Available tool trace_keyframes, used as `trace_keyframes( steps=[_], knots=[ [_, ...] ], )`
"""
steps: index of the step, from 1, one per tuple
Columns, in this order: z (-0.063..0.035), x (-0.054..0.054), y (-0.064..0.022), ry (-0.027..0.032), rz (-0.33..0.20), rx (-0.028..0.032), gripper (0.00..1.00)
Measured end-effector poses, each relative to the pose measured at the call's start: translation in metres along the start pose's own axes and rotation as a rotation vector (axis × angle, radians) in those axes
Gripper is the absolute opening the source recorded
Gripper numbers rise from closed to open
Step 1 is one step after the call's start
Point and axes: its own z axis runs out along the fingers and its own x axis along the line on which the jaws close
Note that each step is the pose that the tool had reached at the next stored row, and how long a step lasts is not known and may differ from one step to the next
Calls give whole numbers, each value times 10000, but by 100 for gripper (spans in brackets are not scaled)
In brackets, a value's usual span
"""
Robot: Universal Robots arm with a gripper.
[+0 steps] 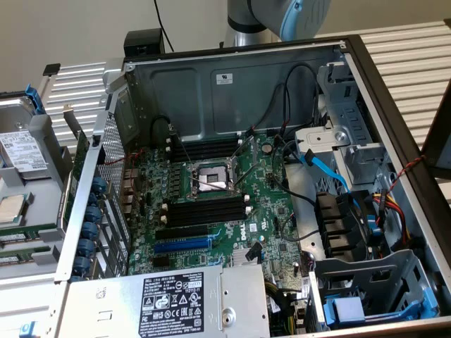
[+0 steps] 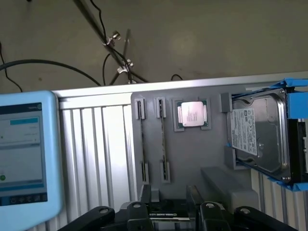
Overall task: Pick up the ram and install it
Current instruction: 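Pick up the ram and move it above insertion slot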
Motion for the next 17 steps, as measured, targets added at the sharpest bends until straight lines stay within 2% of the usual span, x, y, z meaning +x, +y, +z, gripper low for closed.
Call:
trace_keyframes(
  steps=[17],
  knots=[
    [219,175,19,1,-87,-5,42]
  ],
)
